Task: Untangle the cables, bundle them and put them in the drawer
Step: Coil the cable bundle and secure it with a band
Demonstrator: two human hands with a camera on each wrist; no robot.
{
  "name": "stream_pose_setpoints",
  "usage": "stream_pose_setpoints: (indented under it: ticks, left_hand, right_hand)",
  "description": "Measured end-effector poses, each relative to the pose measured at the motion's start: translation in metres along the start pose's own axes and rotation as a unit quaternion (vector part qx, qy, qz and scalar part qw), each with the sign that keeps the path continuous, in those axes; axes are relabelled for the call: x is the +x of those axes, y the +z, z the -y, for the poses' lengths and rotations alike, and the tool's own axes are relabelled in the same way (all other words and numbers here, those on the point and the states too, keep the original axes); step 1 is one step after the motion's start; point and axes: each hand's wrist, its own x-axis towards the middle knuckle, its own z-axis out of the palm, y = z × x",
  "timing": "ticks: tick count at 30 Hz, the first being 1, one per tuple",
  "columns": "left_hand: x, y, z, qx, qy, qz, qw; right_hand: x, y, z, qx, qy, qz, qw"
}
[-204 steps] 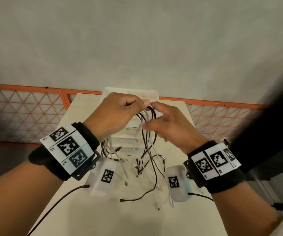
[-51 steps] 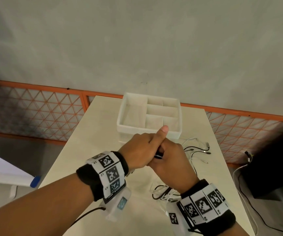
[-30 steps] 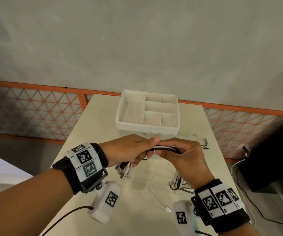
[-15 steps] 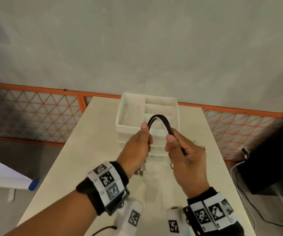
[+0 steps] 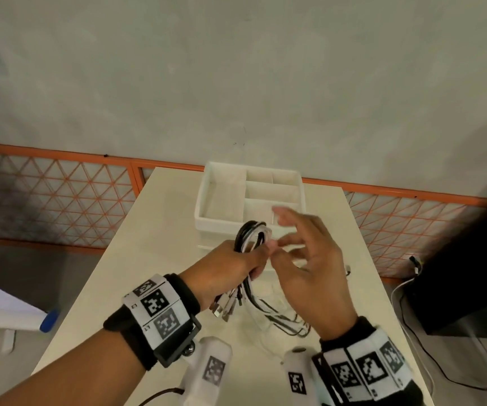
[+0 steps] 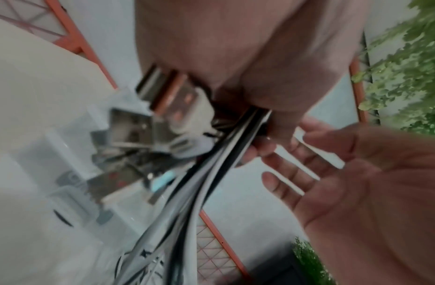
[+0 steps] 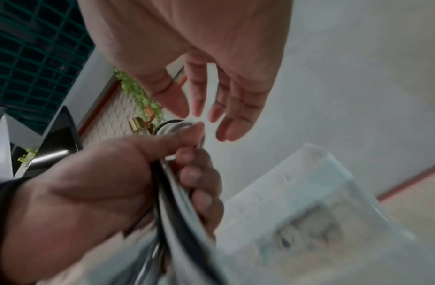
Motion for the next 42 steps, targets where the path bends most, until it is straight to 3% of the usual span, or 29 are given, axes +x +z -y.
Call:
stream_pose_setpoints:
  ticks: [2,4,8,14,18,20,22,25,28,31,35,38,42]
  left_hand:
    - [-0.002,-0.005,-0.003,0.043,0.001,0.033,0.999]
    - [-0.005,-0.008,-0.007,0.065,-0.002,0.056,0.996]
    - [-0.01,-0.008,-0.011,0.051,0.033,0.03,0.998]
    - [-0.01,-0.01,-0.004,0.06,0.074,-0.004,0.995]
    - [-0.007,-0.015,-0.002,0.057,0.086,-0.006,0.995]
    - [-0.006,-0.016,-0.004,0.024,0.092,-0.009,0.995]
    - [-0.007,-0.017,-0.008,0.002,0.098,-0.026,0.995]
    - [-0.007,-0.024,-0.013,-0.045,0.086,-0.056,0.994]
    - [-0.005,-0.032,-0.013,-0.054,0.095,-0.072,0.991]
    - [-0.006,-0.036,-0.012,-0.071,0.094,-0.082,0.99]
    - [-0.012,-0.035,-0.02,-0.144,0.06,-0.028,0.987]
    - [-0.017,-0.035,-0.025,-0.086,0.018,0.038,0.995]
    - [-0.019,-0.03,-0.019,0.04,-0.021,0.071,0.996]
  right_hand:
    - [0.011,-0.003,0.007,-0.059,-0.022,0.078,0.995]
    - [0.018,-0.003,0.011,-0.088,-0.029,0.106,0.99]
    - [0.022,-0.001,0.017,-0.115,-0.019,0.055,0.992]
    - [0.023,0.009,0.018,-0.127,0.008,0.047,0.991]
    - [0.022,0.013,0.01,0.015,0.112,0.059,0.992]
    - [0.019,0.015,0.007,0.161,0.154,0.114,0.968]
    - [0.011,0.018,0.001,0.212,0.161,0.202,0.942]
    - [-0.005,0.026,-0.01,0.146,0.165,0.298,0.929]
    - [-0.014,0.028,-0.023,0.025,0.205,0.284,0.936]
    - [-0.017,0.023,-0.028,0.008,0.231,0.263,0.937]
    - [-0.015,0.016,-0.031,-0.068,0.258,0.266,0.926]
    - [-0.007,0.005,-0.038,-0.104,0.288,0.264,0.915]
    - [0.005,-0.009,-0.051,-0.158,0.306,0.198,0.918]
